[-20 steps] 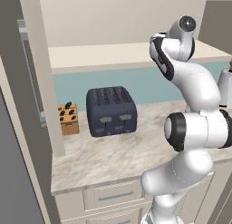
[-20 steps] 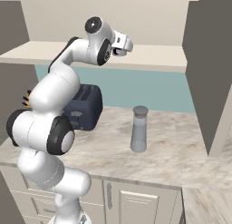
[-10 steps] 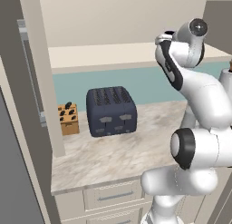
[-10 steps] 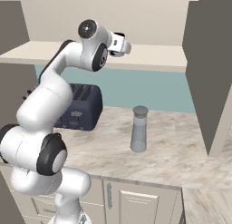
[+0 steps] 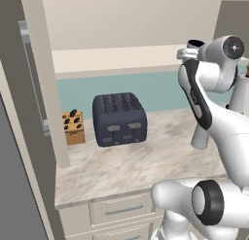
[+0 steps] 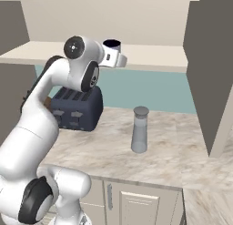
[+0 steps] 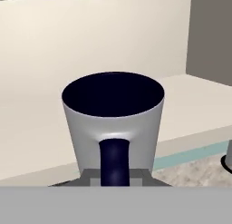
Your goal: There is a tray on the dining counter. Grab the cup, mug, and pitcher and place them on the tray. The pitcher may be placed next to the tray if it cannot fit the tray.
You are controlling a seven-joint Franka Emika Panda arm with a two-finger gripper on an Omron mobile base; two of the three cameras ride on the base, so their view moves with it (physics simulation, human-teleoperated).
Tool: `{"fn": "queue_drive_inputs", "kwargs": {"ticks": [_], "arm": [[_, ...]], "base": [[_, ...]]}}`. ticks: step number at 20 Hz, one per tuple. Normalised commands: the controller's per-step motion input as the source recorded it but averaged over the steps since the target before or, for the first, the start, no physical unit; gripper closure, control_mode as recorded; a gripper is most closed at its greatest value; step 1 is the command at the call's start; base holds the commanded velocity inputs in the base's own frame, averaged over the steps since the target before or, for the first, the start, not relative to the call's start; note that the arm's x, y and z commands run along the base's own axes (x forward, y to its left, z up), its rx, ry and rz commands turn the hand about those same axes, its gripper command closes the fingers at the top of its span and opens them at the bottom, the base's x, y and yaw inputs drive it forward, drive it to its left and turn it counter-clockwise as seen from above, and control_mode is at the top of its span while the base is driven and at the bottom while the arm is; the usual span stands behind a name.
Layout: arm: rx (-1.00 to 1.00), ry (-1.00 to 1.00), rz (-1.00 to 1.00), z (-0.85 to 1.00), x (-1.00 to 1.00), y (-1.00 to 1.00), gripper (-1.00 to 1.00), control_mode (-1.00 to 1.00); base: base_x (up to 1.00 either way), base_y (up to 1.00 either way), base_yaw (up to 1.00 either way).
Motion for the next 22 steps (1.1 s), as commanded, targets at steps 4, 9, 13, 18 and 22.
{"fn": "queue_drive_inputs", "kwargs": {"ticks": [4, 9, 13, 18, 22], "arm": [[-0.04, 0.09, 0.0, 0.33, -0.55, 0.01, 1.0, -1.0], [-0.08, 0.14, 0.0, 0.2, -0.62, 0.17, 1.0, -1.0], [-0.06, 0.02, 0.04, -0.03, -0.82, 0.64, 1.0, -1.0], [0.0, 0.0, 0.04, -0.01, -0.79, 0.45, 1.0, -1.0], [0.04, 0.0, 0.03, 0.0, -0.72, 0.0, 1.0, -1.0]], "base": [[0.0, 0.0, 0.0], [0.0, 0.0, 0.0], [0.0, 0.0, 0.0], [0.0, 0.0, 0.0], [0.0, 0.0, 0.0]]}}
